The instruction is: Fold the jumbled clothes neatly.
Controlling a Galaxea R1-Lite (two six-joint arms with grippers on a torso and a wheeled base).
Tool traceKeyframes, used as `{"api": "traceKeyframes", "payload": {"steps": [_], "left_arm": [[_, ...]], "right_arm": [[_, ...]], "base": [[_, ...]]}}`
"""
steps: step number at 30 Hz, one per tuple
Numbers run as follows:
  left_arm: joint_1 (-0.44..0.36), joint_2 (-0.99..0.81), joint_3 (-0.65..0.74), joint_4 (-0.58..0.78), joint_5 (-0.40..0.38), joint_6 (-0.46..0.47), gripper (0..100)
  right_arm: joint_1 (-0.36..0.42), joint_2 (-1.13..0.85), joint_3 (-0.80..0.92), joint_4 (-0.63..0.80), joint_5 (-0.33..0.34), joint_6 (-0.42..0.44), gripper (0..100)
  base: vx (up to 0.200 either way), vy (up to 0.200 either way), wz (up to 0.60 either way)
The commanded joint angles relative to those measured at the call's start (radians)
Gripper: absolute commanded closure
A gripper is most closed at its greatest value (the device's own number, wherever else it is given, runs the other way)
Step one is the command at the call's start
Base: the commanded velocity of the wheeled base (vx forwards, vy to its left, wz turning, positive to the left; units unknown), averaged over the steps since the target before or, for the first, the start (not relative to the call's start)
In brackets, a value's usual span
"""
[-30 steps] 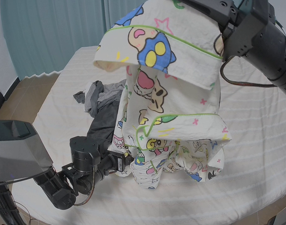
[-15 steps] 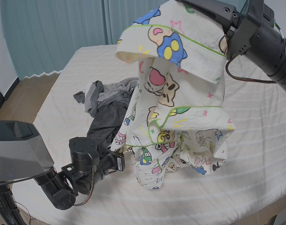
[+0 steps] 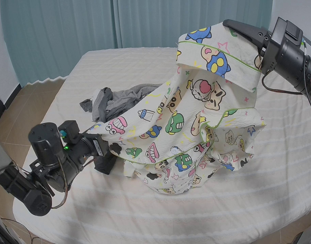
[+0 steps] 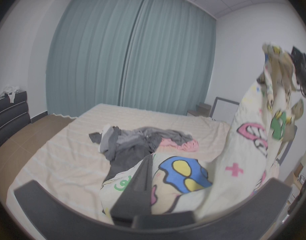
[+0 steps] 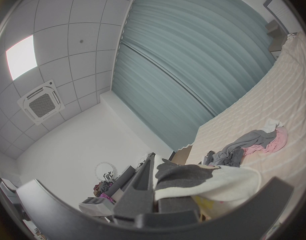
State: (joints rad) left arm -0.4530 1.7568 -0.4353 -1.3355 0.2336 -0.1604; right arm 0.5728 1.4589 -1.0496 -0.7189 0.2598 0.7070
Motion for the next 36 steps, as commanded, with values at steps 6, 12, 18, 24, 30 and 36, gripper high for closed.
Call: {"api": "traceKeyframes", "payload": {"steps": [6,12,18,24,30,36], "left_arm": [[0.037,-0.261,-0.212,0.223,-0.007,0.005,100],[0.040,-0.430,-0.433,0.595,-0.011,0.005,100],[0.040,-0.527,-0.500,0.662,-0.010,0.058,100],[0.036,-0.565,-0.424,0.782,-0.011,0.067,100],[0.036,-0.588,-0.372,0.783,-0.013,0.058,100],[0.036,-0.606,-0.303,0.780,-0.010,0.058,100]], "right_arm": [[-0.083,-0.045,0.031,-0.001,-0.001,0.000,100],[-0.096,-0.094,0.029,-0.001,-0.001,-0.001,100],[-0.086,-0.147,0.013,-0.001,-0.001,-0.003,100],[-0.059,-0.166,0.046,0.064,0.001,-0.003,100],[-0.054,-0.180,0.056,0.076,0.001,-0.001,100],[-0.048,-0.180,0.060,0.079,0.003,0.000,100]], "base": [[0.000,0.000,0.00],[0.000,0.000,0.00],[0.000,0.000,0.00],[0.000,0.000,0.00],[0.000,0.000,0.00],[0.000,0.000,0.00]]}}
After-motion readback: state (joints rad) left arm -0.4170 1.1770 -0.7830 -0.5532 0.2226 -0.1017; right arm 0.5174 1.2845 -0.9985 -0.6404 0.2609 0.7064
